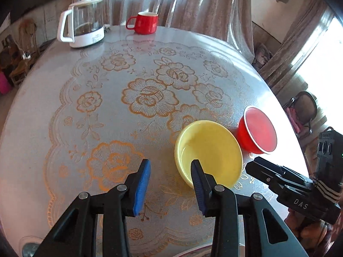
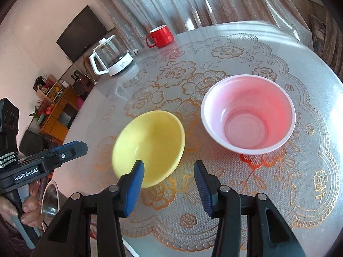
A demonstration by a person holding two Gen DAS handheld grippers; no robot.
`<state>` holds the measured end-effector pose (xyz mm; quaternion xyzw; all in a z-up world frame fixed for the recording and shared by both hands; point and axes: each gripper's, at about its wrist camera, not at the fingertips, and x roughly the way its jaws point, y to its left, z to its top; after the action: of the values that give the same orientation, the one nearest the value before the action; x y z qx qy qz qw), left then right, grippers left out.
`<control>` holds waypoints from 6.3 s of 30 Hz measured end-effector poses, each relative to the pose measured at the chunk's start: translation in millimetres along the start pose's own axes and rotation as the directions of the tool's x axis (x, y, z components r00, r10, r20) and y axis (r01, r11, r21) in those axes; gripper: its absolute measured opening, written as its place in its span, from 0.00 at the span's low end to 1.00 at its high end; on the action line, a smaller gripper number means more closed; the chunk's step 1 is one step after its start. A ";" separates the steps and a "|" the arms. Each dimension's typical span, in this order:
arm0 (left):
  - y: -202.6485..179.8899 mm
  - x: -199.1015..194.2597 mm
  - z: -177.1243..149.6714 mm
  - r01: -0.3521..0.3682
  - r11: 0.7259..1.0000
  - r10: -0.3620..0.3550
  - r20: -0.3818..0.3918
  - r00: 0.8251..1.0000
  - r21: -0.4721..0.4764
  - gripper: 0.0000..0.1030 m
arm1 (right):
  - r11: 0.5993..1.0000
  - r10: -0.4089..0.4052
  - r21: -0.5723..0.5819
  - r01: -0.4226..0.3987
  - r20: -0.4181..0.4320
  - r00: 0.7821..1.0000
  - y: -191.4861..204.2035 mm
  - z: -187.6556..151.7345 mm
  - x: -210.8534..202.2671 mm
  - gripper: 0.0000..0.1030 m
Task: Organize plates and bowls
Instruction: 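Reach the left gripper to the yellow bowl rim and grasp it, then lift the yellow bowl with the left gripper and lower it into the steel basin, then open the left gripper to release the yellow bowl in the basin, then move the left gripper back toward the plate stack, then reach the right gripper to the red bowl rim and grasp it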
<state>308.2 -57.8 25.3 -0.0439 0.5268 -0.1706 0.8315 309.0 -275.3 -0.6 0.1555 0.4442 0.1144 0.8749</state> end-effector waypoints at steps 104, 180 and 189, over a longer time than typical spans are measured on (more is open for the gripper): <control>145.0 -147.5 -254.8 -0.258 0.912 0.355 0.297 0.886 -0.320 0.26 | 0.931 0.047 -0.357 -0.073 -0.080 0.996 255.5 -160.4 31.4 0.17; -36.3 -91.1 -170.3 -0.132 0.990 0.116 0.245 0.963 0.050 0.39 | 0.975 -0.155 0.189 0.118 0.195 0.969 -13.7 -126.0 -91.2 0.39; -66.9 -53.2 -105.6 -0.052 0.997 0.043 0.173 0.984 0.049 0.39 | 0.959 -0.146 0.273 0.073 0.260 0.954 -62.1 -68.5 -92.2 0.33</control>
<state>177.6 -91.7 41.5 -0.0236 0.4492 -0.1603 0.8786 203.8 -352.2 6.4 0.2583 0.3363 -0.0168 0.9055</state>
